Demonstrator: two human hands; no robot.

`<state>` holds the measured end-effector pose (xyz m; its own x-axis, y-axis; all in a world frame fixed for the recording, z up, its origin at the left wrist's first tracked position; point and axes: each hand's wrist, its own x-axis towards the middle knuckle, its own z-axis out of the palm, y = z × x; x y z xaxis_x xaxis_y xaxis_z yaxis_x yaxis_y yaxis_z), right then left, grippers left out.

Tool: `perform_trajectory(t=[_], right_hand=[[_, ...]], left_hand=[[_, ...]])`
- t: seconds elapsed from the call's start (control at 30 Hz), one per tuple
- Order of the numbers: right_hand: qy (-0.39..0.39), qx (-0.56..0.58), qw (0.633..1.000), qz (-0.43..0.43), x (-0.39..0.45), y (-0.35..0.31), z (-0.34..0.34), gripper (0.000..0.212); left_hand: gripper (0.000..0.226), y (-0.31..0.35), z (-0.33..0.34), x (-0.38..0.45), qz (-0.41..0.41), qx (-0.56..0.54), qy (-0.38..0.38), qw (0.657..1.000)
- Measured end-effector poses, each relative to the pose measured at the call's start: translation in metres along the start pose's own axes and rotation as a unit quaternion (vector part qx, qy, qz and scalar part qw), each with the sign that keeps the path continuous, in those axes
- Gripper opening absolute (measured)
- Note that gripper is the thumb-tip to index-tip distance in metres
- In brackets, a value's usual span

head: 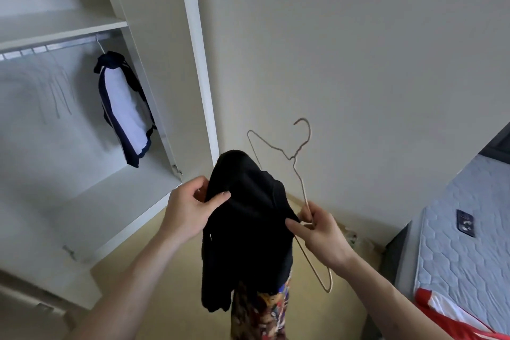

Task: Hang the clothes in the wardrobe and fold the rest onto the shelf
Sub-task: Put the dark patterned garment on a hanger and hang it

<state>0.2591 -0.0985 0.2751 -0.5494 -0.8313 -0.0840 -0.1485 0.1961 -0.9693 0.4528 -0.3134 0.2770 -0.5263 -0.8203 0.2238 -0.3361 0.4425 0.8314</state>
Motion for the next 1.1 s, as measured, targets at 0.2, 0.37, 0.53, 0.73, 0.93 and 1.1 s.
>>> perform_trajectory(t=[0.2,0.37,0.53,0.73,0.93,1.1], right_hand=[[0.014,-0.034,0.996,-0.079,-0.01,-0.01,0.008,0.035],[-0.002,-0.05,0.995,-0.081,-0.014,-0.017,0.011,0.037],[-0.036,-0.087,0.994,-0.062,-0.013,-0.014,0.01,0.037],[0.009,-0.208,0.977,-0.052,-0.015,-0.002,0.004,0.033],[0.035,-0.216,0.975,-0.033,-0.025,0.012,-0.006,0.042],[0.01,-0.262,0.964,-0.043,-0.027,0.019,0.01,0.044]], left_hand=[[0.032,-0.044,-0.016,-0.015,-0.073,0.158,-0.198,0.965],[0.035,-0.031,0.001,-0.021,-0.036,0.166,-0.204,0.964],[0.072,0.016,0.032,-0.022,0.047,0.03,-0.344,0.937],[0.02,0.01,0.055,-0.022,0.01,0.191,-0.462,0.866],[0.034,-0.03,0.051,-0.034,-0.022,0.321,-0.393,0.861],[0.05,-0.028,0.066,-0.043,-0.148,0.207,-0.312,0.915]])
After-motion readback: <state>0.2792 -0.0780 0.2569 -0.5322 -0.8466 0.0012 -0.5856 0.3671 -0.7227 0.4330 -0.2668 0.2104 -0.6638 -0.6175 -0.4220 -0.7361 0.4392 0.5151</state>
